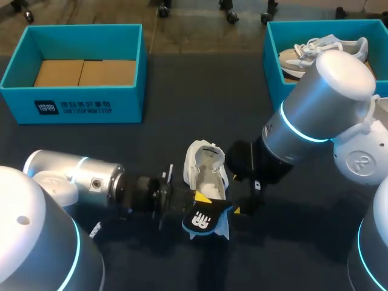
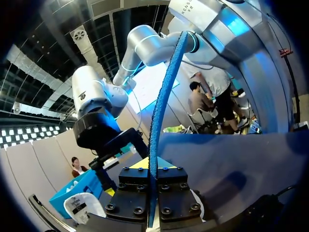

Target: Take the shoe out of the shoebox, open the shoe tongue, remove and reinsert the insole, then place the shoe into the shoebox

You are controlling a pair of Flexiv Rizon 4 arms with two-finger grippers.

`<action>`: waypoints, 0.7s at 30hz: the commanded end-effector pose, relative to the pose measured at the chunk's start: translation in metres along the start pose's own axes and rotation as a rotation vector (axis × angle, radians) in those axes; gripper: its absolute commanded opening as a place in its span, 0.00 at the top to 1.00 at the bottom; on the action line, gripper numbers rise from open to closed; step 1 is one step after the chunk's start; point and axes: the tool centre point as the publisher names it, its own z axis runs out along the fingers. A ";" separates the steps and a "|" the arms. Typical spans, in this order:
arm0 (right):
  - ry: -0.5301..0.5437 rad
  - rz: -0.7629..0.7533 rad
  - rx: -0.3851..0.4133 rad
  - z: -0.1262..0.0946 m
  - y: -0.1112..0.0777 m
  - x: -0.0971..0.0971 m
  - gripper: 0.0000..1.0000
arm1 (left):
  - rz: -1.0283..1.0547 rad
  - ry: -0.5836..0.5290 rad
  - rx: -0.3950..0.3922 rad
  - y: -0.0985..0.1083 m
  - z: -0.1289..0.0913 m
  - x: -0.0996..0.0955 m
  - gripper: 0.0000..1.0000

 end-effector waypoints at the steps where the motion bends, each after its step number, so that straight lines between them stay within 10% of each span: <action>1: -0.003 0.000 0.000 0.002 0.000 0.001 0.00 | 0.006 0.010 0.020 0.010 0.002 -0.001 1.00; 21: -0.003 0.000 0.000 0.002 0.000 0.001 0.00 | -0.023 -0.014 -0.077 0.047 0.002 -0.004 1.00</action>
